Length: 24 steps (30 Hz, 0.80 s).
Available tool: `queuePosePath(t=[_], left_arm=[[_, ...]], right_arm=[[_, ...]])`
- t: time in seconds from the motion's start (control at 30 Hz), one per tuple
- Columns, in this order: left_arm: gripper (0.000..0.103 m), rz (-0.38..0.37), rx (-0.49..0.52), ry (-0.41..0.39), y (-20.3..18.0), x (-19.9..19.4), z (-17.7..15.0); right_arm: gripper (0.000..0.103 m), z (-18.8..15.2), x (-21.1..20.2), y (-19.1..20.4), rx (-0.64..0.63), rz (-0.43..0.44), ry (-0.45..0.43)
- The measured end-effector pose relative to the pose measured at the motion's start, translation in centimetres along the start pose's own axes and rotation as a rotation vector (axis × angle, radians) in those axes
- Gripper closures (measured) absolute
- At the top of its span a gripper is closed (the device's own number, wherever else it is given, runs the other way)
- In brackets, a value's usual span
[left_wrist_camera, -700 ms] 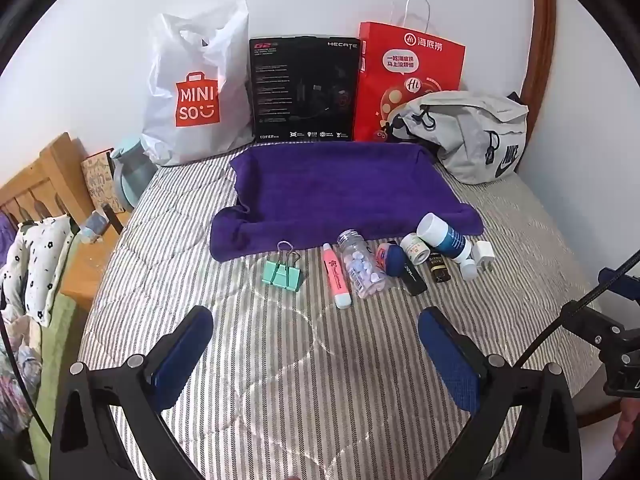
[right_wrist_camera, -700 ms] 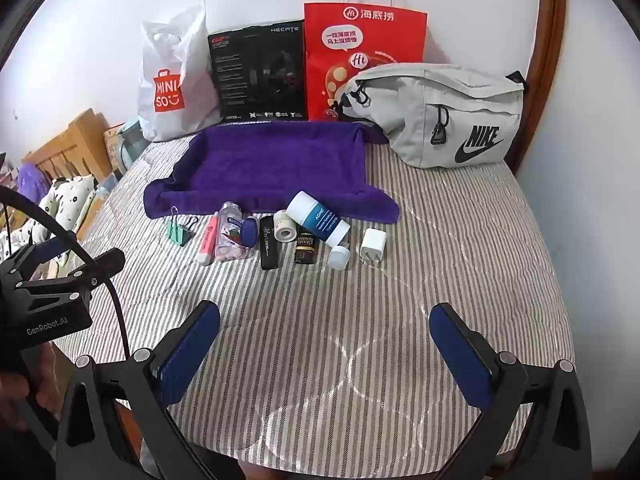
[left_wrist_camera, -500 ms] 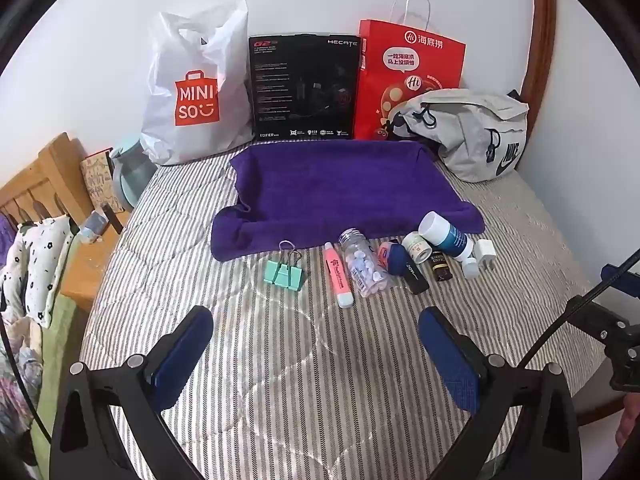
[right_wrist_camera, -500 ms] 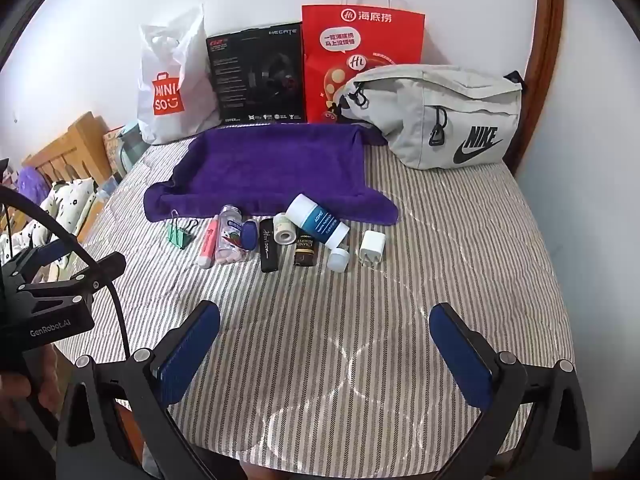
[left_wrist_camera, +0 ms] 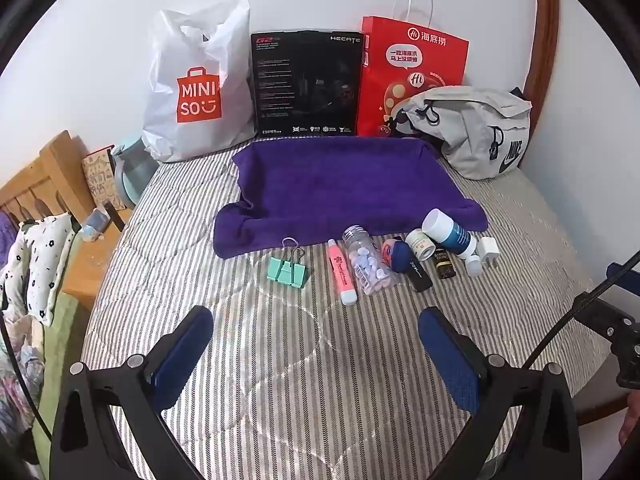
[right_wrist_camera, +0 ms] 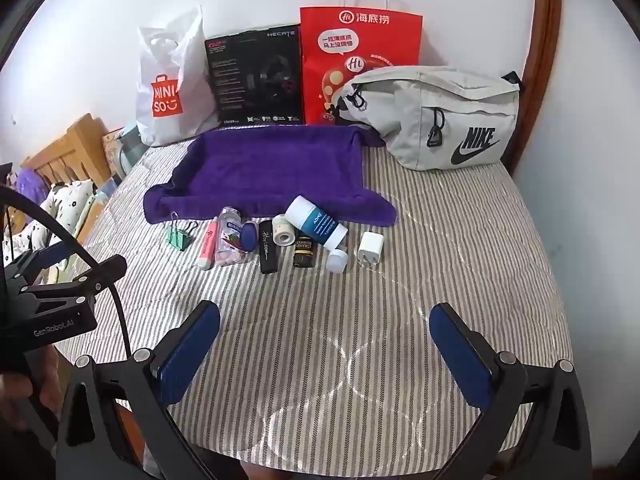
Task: Organize rigid objects
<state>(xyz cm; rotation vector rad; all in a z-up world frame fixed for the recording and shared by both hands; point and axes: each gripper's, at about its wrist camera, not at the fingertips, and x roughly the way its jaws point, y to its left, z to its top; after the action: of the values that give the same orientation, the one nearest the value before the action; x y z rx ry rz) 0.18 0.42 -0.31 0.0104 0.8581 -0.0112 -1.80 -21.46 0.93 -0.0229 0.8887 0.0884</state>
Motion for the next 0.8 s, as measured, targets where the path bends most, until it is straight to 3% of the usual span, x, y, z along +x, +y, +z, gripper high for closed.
queuePosePath(t=[0.8], left_arm=[[0.000, -0.010, 0.001, -0.002, 0.10, -0.11, 0.18]], right_arm=[[0.000, -0.12, -0.03, 0.31, -0.005, 0.002, -0.004]])
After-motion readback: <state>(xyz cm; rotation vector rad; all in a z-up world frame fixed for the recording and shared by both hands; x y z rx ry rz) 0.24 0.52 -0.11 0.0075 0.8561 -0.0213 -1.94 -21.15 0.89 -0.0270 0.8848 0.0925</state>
